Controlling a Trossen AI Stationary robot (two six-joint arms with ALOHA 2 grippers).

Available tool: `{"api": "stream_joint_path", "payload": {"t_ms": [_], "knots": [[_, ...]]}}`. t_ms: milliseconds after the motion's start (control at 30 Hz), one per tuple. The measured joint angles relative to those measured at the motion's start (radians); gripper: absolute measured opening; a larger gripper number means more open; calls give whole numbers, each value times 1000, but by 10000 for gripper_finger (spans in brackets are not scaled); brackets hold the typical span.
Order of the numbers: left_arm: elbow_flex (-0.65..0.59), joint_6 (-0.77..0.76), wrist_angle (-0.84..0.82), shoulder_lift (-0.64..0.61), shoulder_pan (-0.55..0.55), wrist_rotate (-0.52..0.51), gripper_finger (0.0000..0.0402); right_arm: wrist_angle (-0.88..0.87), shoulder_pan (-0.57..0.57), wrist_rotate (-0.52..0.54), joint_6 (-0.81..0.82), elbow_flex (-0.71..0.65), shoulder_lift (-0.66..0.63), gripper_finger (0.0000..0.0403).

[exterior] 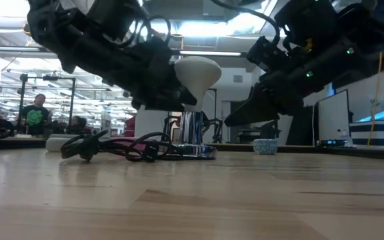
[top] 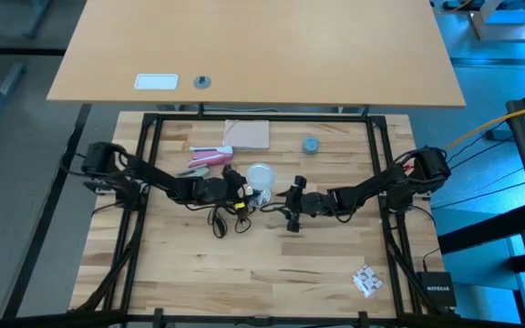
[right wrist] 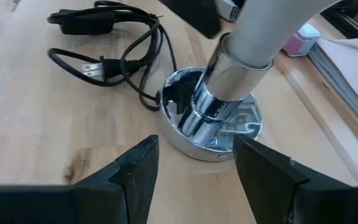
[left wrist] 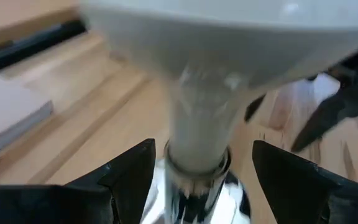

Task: Screw lightbulb
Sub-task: Insert the white lightbulb into the desk lamp

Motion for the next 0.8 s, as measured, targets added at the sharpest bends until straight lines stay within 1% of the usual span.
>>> {"api": "stream_joint_path", "payload": {"t_ms": [133, 300, 400, 533, 667, 800], "knots": [[0, 29, 146, 66, 4, -40, 257, -1, 2, -1, -2, 0, 0, 211], [0, 27, 275, 147, 31, -42, 249, 0, 2, -1, -2, 0, 0, 211], [0, -3, 310, 184, 50, -33, 249, 0, 2, -1, -2, 0, 0, 211], [0, -29, 324, 189, 64, 8, 244, -1, 2, -1, -2, 0, 0, 211], [0, -28, 358, 188, 63, 9, 224, -1, 2, -1, -2, 0, 0, 211], [0, -28, 406, 187, 56, 11, 190, -7, 3, -1, -15, 0, 0, 211]]}}
